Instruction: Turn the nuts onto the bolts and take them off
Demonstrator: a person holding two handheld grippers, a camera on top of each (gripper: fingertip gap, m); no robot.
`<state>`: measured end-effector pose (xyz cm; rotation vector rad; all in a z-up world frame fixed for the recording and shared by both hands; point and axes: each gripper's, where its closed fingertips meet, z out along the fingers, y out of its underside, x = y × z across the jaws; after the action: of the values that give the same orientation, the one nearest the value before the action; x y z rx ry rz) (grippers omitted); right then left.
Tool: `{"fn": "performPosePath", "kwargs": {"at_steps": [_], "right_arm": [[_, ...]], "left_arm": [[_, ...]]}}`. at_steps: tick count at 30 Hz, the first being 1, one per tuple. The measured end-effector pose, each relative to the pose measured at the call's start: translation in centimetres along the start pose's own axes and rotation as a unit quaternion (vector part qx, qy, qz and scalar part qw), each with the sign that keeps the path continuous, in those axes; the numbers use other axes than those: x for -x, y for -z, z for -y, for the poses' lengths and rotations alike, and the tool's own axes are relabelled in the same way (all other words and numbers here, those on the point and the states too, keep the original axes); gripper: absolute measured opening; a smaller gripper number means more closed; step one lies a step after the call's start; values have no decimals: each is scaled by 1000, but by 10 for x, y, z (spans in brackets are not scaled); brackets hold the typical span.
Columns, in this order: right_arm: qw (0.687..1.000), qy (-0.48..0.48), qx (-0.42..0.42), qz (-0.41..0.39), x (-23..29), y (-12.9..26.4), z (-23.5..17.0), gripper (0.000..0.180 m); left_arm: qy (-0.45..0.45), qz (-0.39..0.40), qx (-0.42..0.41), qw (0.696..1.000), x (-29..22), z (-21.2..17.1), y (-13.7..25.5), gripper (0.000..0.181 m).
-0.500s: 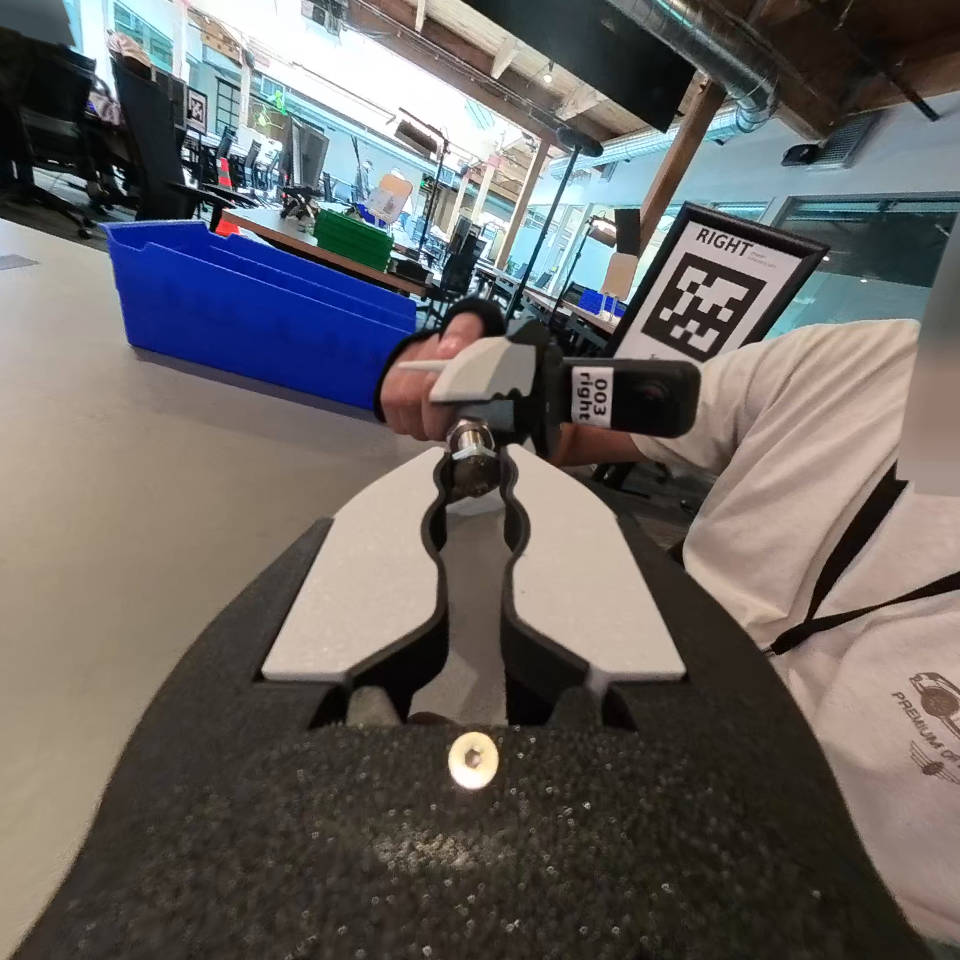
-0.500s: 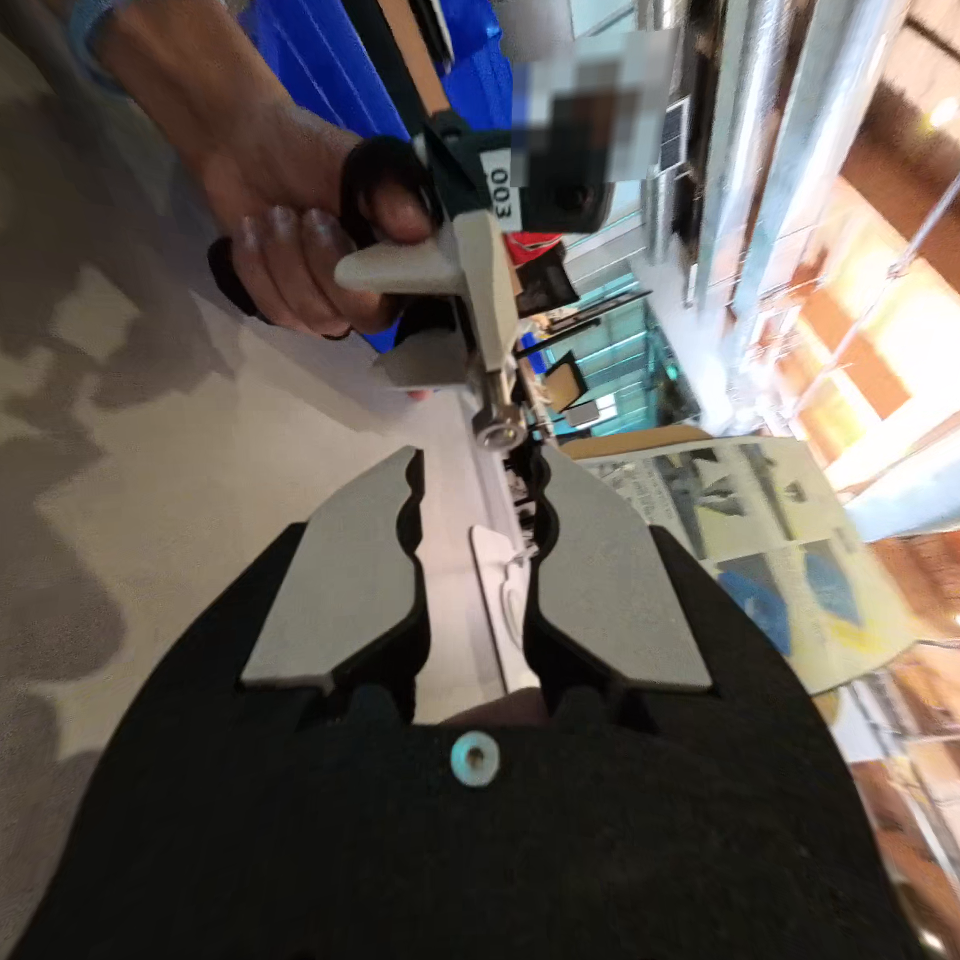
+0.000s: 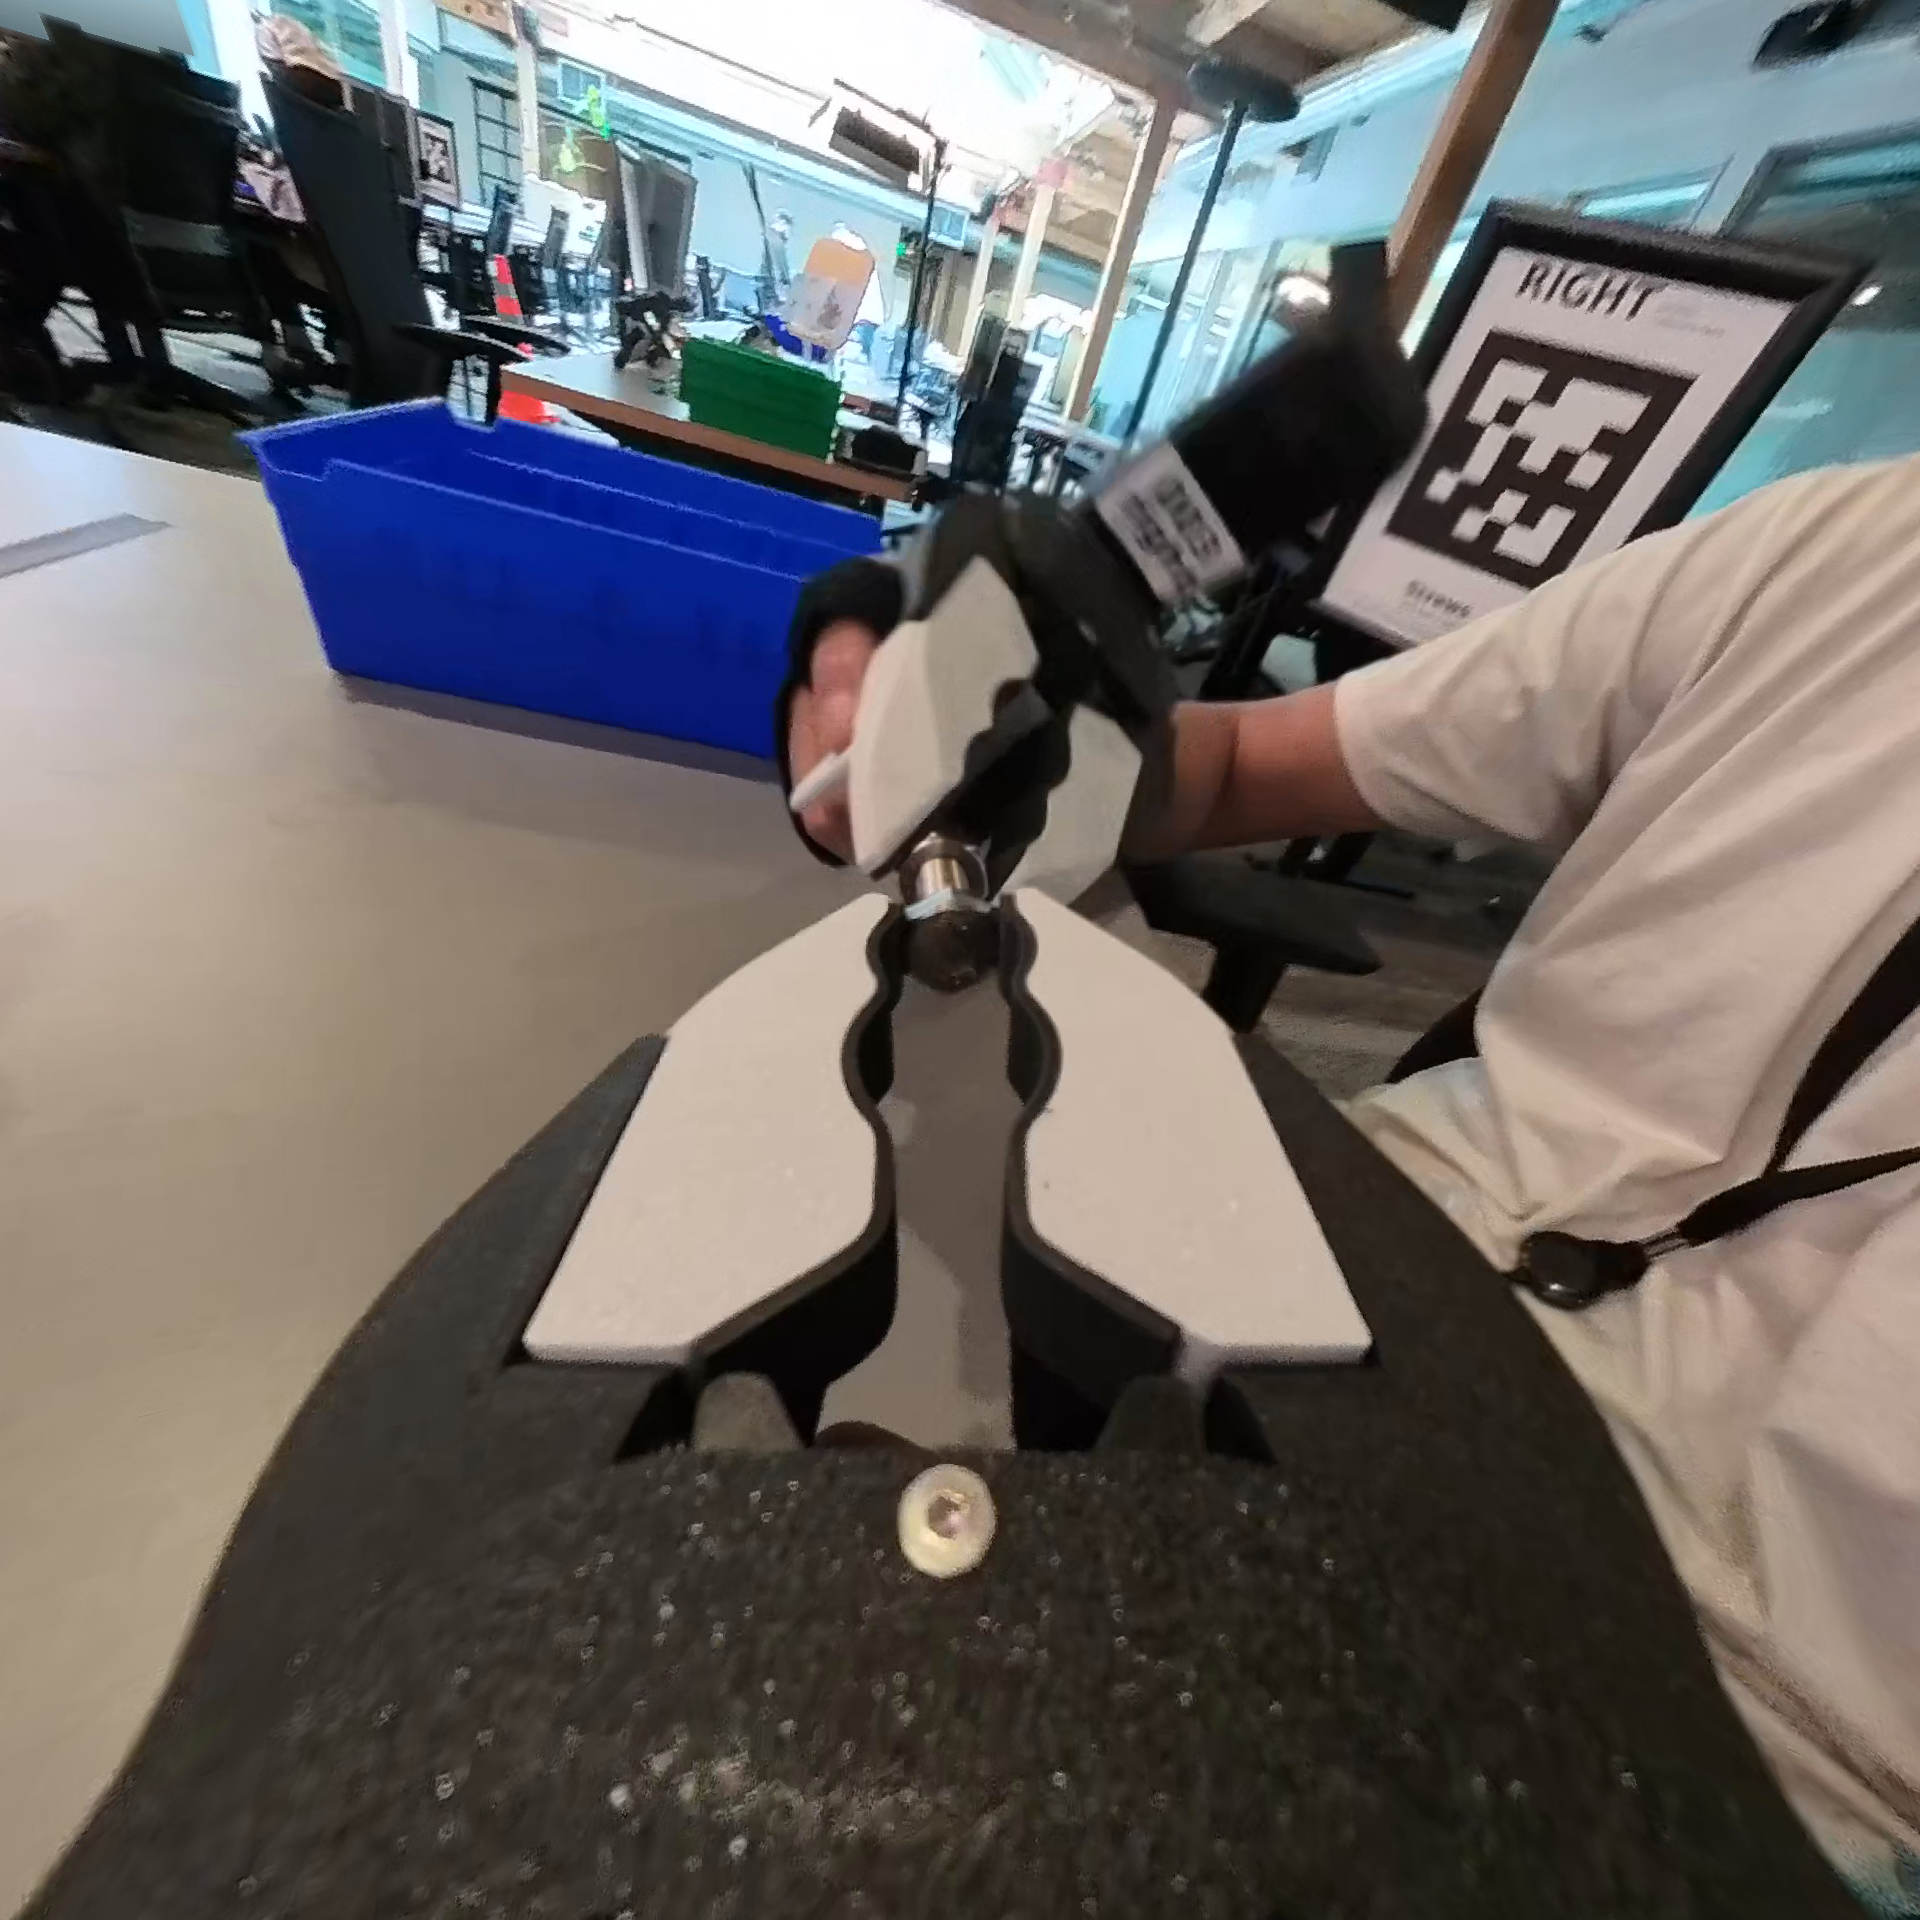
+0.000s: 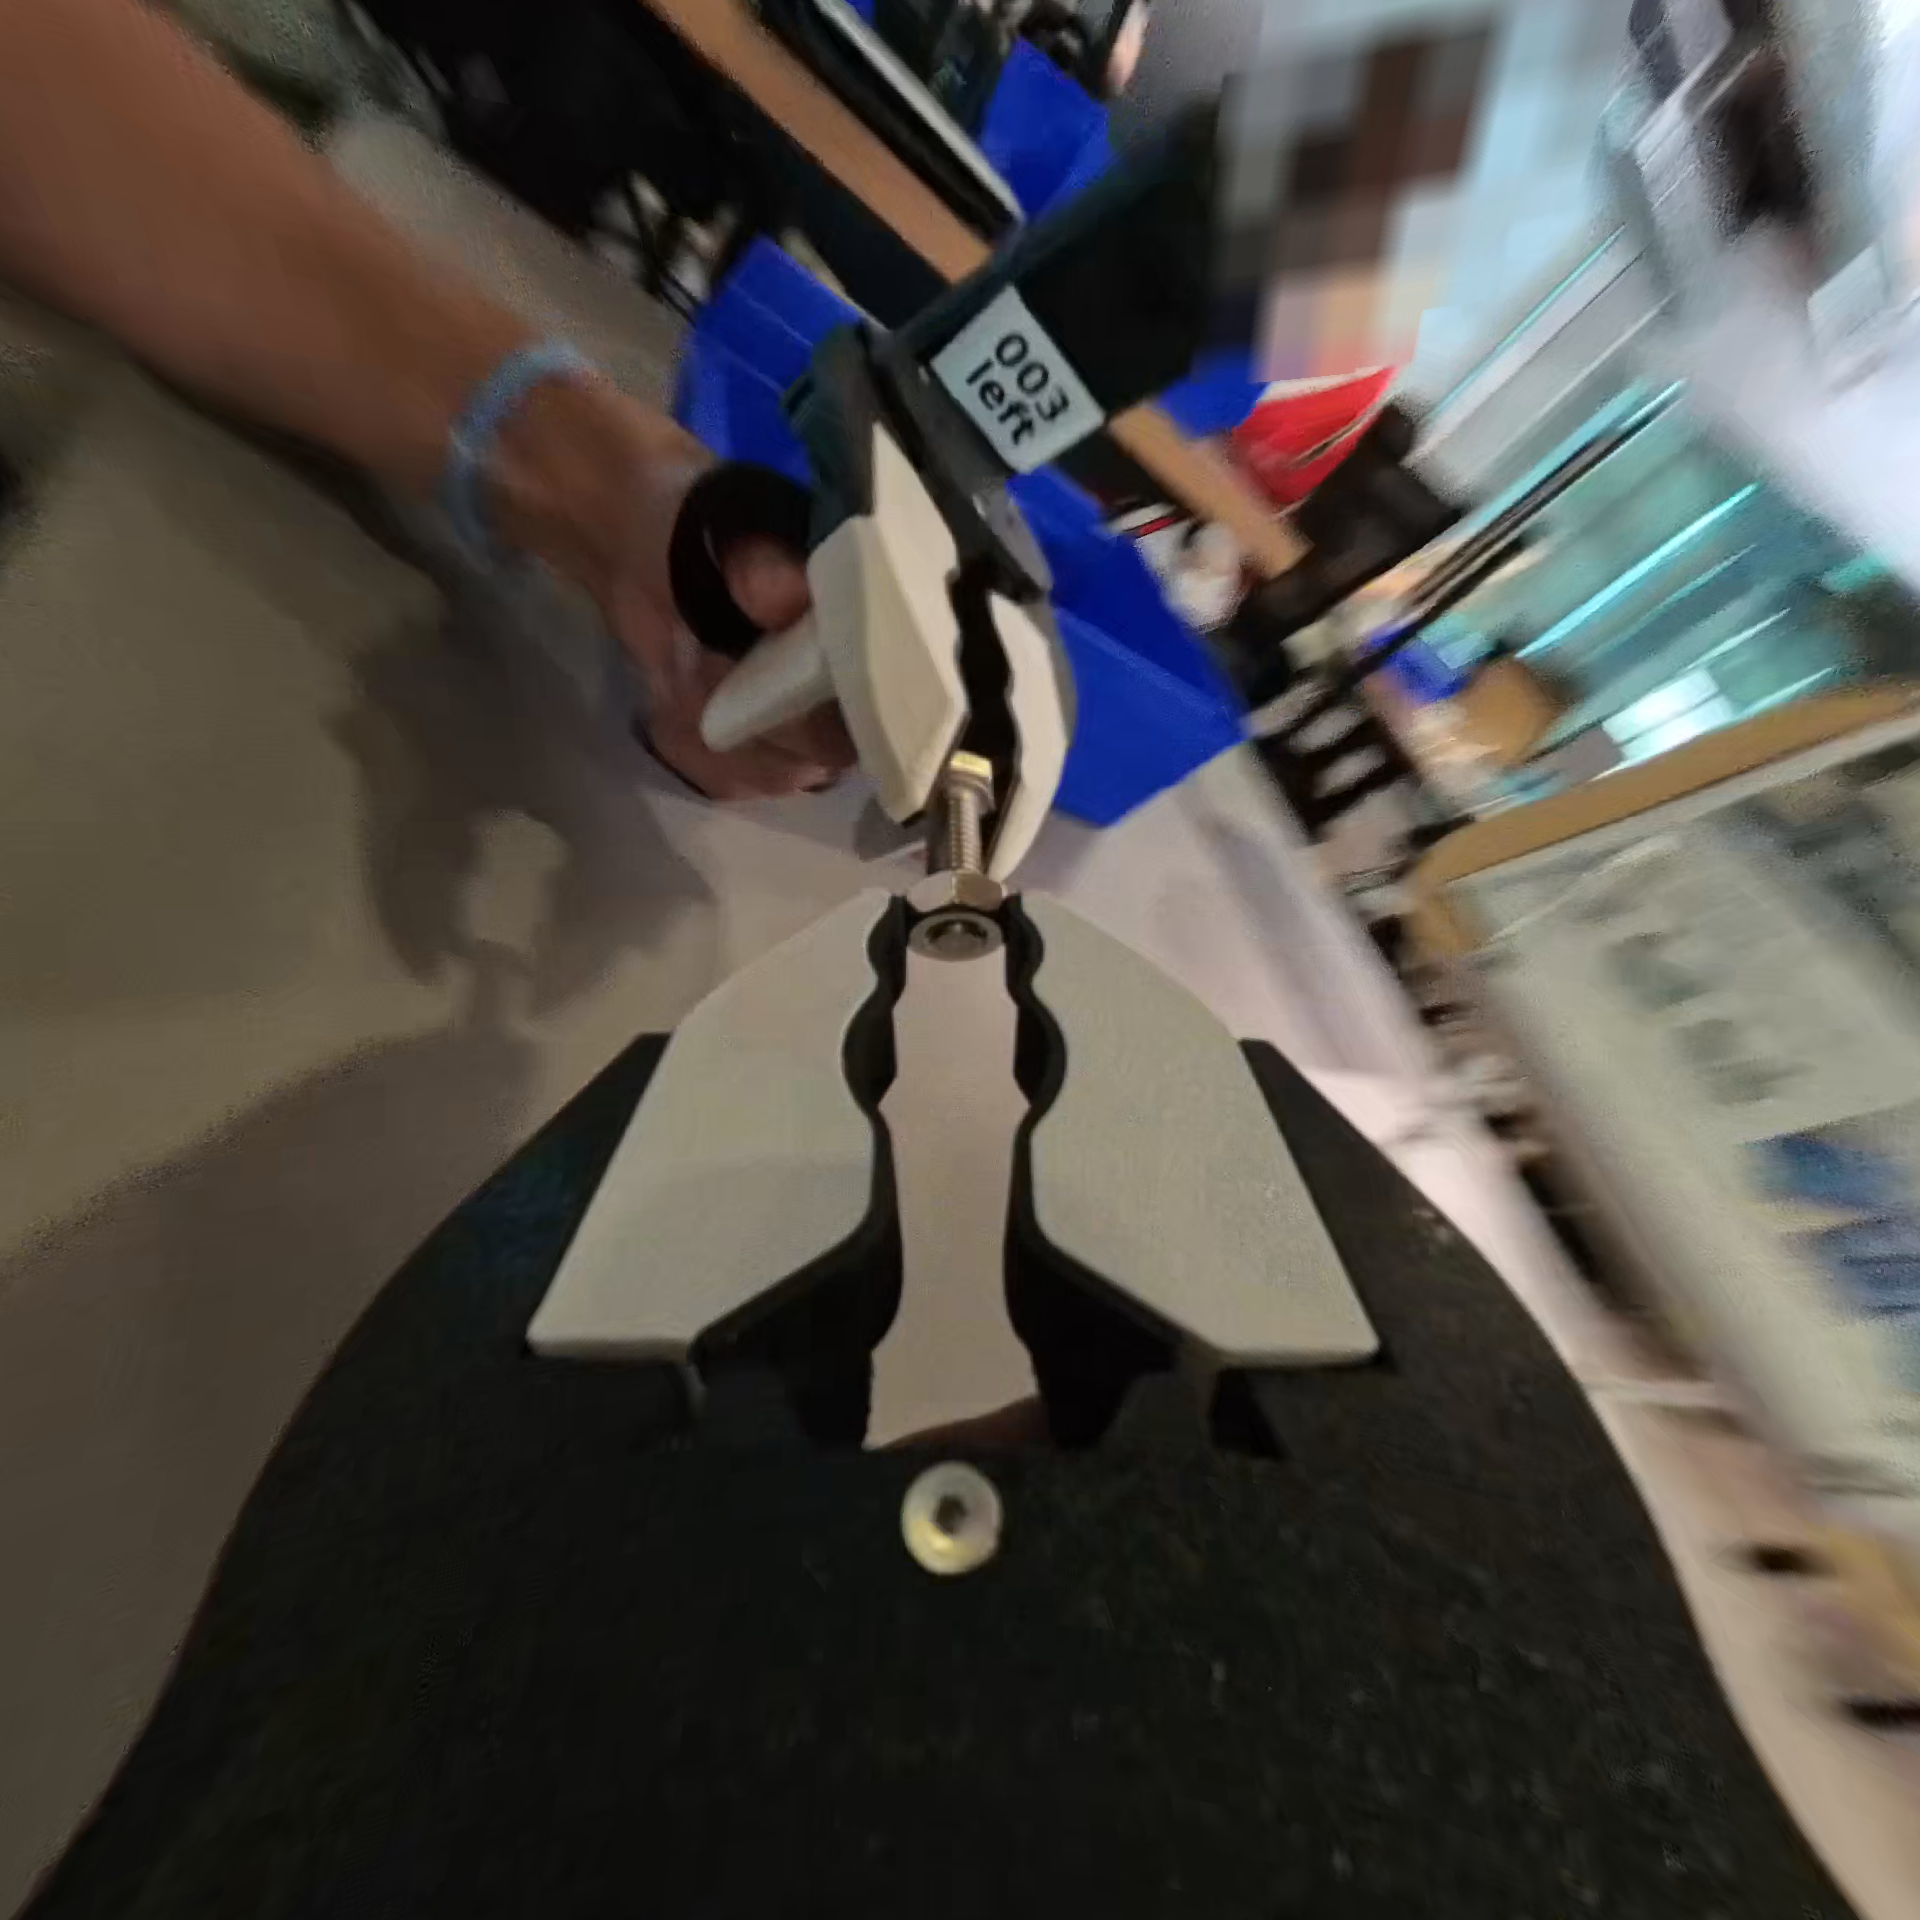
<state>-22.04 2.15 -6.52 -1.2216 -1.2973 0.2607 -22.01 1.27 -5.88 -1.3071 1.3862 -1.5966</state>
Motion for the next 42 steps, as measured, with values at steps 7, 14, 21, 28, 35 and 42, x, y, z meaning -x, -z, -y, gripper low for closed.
{"fn": "performPosePath", "kwargs": {"at_steps": [7, 14, 21, 28, 35, 42], "right_arm": [[826, -496, -60, 262, 6, -2, 1, 17], [570, -741, -56, 350, 9, -9, -16, 18], [754, -586, -67, 289, 1, -8, -12, 63], [987, 93, 43, -125, -32, -6, -33, 49], [913, 352, 27, -206, -11, 0, -2, 40], [920, 357, 28, -161, 2, -2, -8, 19]], "left_arm": [[-55, 43, 26, 997, 6, -3, 2, 17], [-77, 83, 68, 991, 21, -19, 2, 16], [-24, 66, 16, 997, 28, -5, 13, 16], [52, 10, -32, 998, 23, 5, 19, 16], [87, -47, -17, 995, 10, -5, 7, 16], [72, -44, -2, 996, 6, -11, 0, 16]]}}
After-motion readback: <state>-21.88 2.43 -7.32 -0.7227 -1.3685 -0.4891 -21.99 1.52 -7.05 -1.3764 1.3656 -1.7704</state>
